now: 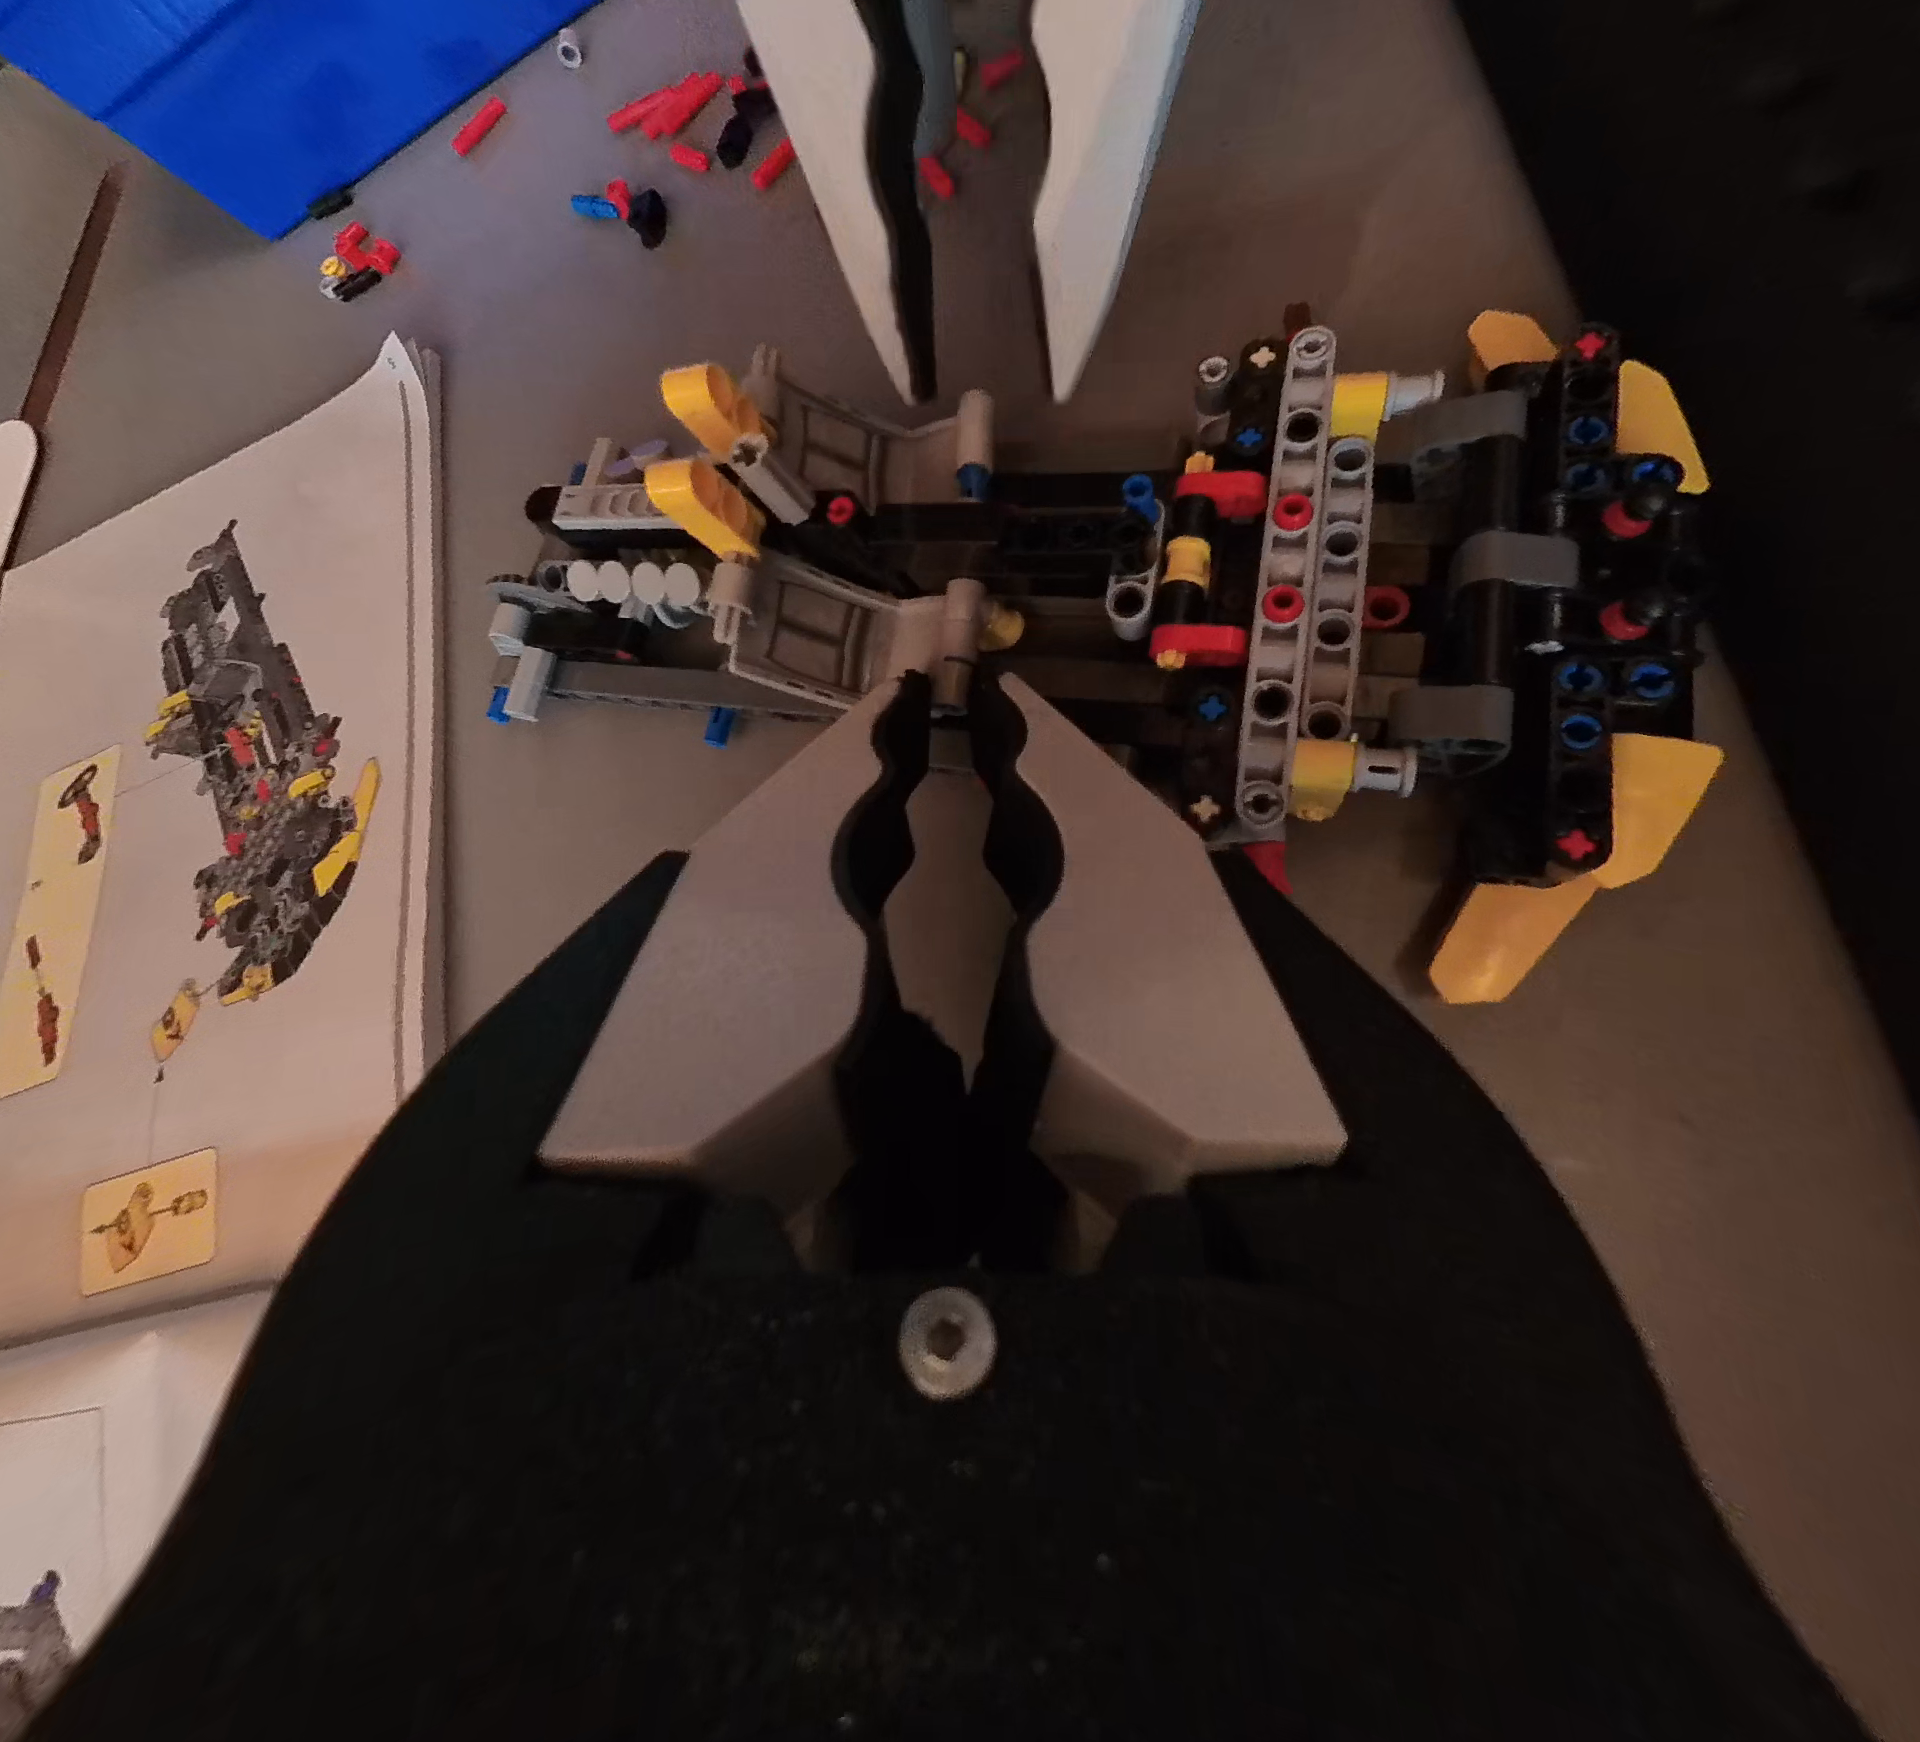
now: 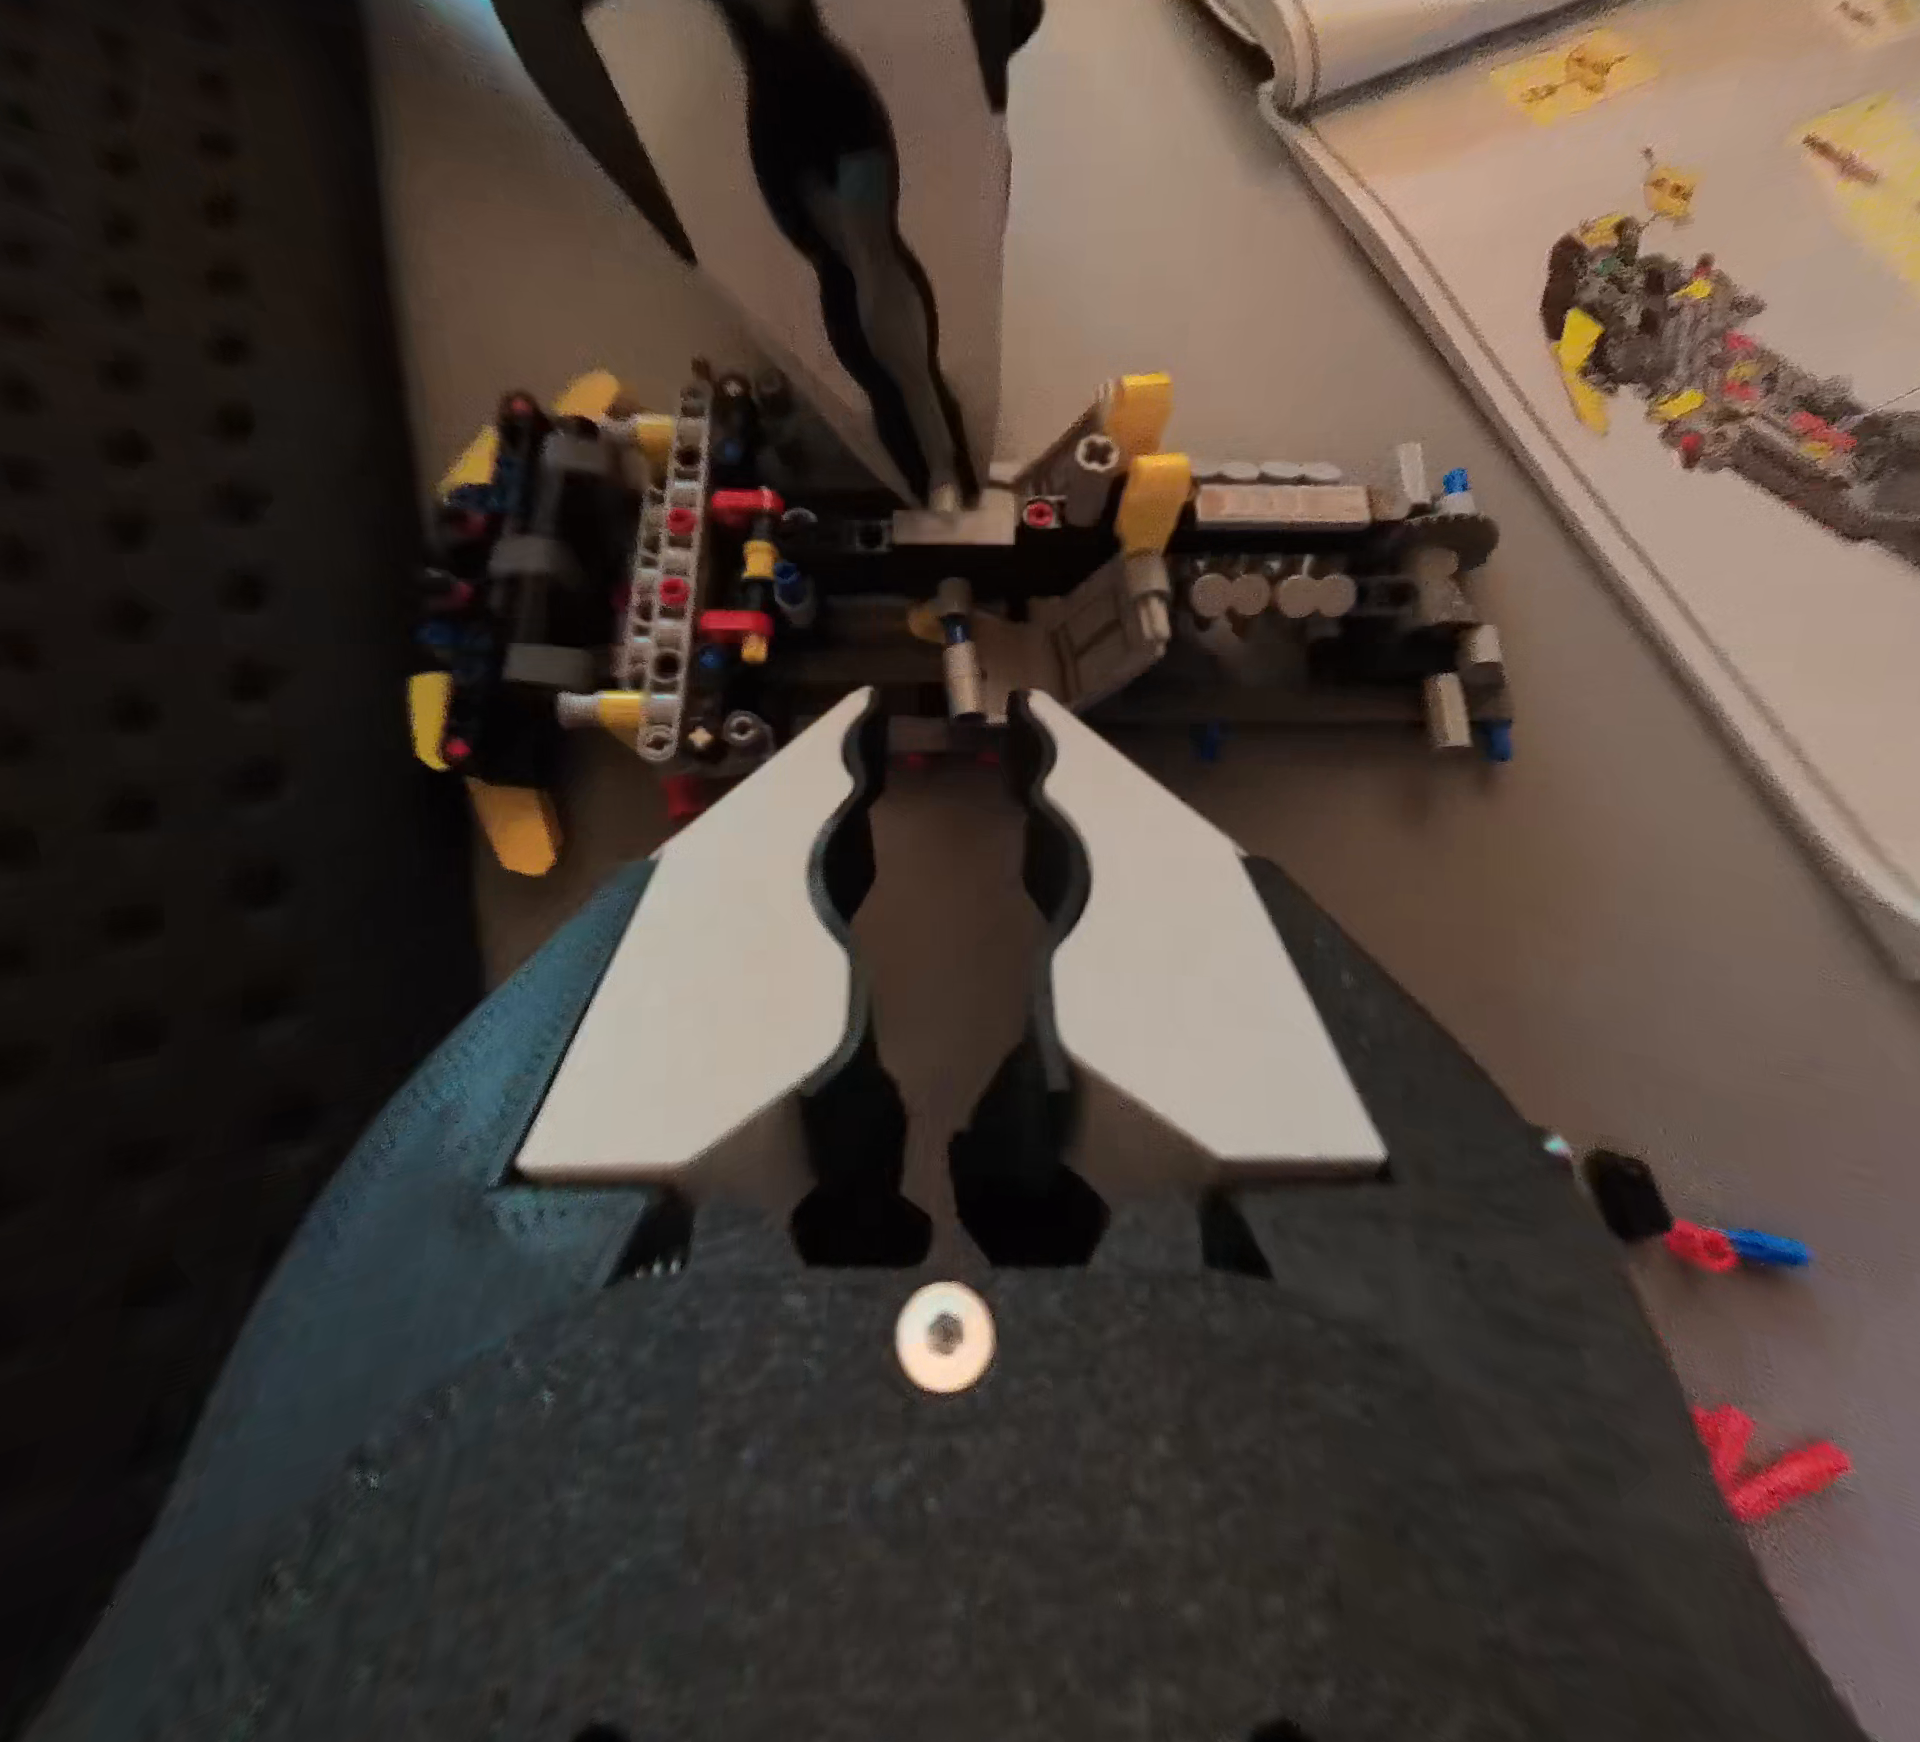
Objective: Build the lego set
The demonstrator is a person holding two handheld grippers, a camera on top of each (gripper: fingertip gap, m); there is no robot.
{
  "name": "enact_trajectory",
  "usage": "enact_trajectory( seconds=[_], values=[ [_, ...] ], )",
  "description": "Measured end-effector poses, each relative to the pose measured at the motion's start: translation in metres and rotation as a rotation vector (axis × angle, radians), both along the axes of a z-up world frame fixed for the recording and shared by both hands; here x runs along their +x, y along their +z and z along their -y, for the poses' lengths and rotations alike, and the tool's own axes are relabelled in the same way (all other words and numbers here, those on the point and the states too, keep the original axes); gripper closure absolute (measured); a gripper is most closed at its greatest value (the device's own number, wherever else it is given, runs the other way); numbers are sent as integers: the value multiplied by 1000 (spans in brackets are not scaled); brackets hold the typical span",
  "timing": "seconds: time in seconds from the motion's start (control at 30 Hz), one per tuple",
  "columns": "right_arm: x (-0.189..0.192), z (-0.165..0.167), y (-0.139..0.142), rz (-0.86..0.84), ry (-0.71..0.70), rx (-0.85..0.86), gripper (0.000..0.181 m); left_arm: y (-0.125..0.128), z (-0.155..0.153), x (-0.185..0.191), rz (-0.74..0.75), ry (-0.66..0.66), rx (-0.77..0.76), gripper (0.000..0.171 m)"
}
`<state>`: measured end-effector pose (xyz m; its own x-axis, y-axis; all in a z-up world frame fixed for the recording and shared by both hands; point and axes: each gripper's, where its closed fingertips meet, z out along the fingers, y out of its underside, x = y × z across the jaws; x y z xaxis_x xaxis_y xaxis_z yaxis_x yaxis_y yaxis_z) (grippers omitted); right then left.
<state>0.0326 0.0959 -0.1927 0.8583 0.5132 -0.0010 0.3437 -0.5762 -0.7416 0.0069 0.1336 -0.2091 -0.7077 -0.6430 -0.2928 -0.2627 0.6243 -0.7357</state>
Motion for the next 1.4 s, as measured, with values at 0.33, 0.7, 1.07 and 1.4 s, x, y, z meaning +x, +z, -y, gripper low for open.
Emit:
enact_trajectory(
  seconds=[0.33, 0.7, 1.07, 1.4],
  values=[
    [-1, -15, -12, 318, -31, 103, 174, 1, -1, 2, -25, -95, -4, 167],
    [-5, -17, -12, 425, -74, 111, 175, 1, 1, 3, -45, -154, 40, 167],
    [-4, -11, -2, 169, -131, 73, 164, 1, 5, 6, -16, -94, 42, 162],
    [13, -18, 6, -343, -519, 84, 160, 19, -15, 13, -151, 88, -327, 146]
  ],
)
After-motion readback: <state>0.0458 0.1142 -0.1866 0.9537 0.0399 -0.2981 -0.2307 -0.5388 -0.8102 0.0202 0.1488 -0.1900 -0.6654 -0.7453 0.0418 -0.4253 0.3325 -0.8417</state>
